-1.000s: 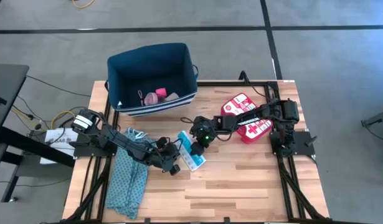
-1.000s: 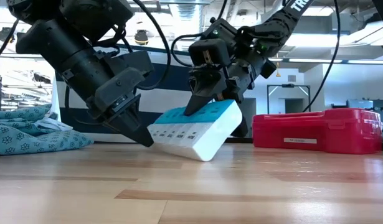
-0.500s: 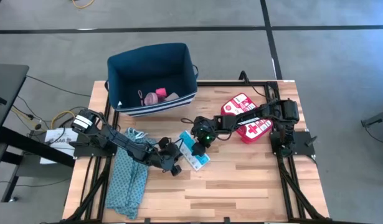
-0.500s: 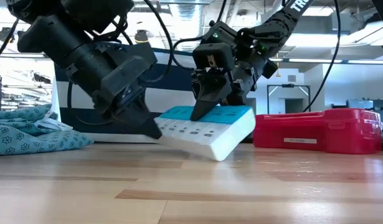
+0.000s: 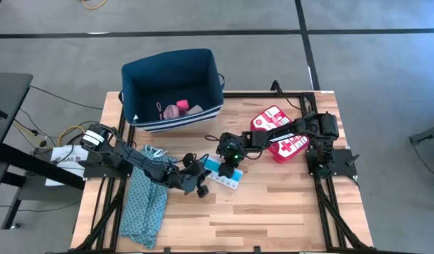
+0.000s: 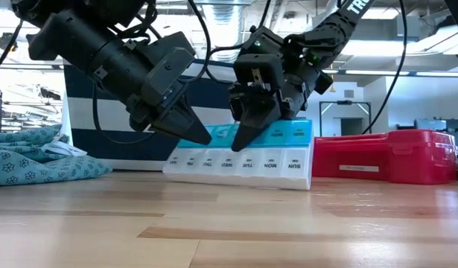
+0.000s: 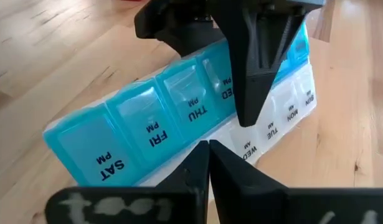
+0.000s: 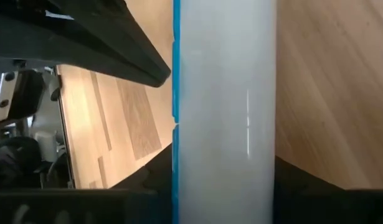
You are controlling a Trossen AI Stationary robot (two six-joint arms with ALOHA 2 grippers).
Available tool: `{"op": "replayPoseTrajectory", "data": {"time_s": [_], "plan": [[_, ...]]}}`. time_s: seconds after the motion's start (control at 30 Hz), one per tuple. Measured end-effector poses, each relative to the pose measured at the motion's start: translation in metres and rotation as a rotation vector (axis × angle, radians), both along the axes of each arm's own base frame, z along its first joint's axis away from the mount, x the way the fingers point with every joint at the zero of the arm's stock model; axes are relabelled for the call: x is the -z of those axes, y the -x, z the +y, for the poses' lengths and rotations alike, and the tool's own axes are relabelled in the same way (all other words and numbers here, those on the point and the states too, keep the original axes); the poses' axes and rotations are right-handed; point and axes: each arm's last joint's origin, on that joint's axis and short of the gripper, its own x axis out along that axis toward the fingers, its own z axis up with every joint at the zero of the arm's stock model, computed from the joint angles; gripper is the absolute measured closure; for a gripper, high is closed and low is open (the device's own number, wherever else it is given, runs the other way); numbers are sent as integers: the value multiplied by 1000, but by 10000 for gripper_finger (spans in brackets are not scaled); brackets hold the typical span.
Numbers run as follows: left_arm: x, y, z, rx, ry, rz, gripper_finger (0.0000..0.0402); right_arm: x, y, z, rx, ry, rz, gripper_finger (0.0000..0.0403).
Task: Pick & place medical supplies in basket/bin
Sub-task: Put the blue white pill organizer into theblue bin
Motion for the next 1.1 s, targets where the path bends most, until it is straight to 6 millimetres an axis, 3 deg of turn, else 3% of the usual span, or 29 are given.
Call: {"op": "replayPoseTrajectory", "data": {"time_s": [0.07,0.3,0.43,0.7,0.9,1.1], "plan": [[0,0,0,1,0,1,401,0,0,0,-3,2,-2,272],[-7,2,-5,62,37,-7,401,-1,0,0,-35,20,-29,272],[-35,4,-18,176,54,-90,401,-3,-3,2,-57,44,-81,264],[-96,25,-50,272,-163,-252,401,-14,-15,11,-74,51,-241,271],[-126,54,-60,179,-309,-302,401,-51,-40,23,-80,143,-505,271],[-147,84,-72,64,-452,-318,401,-108,-66,31,-100,275,-745,269]]}}
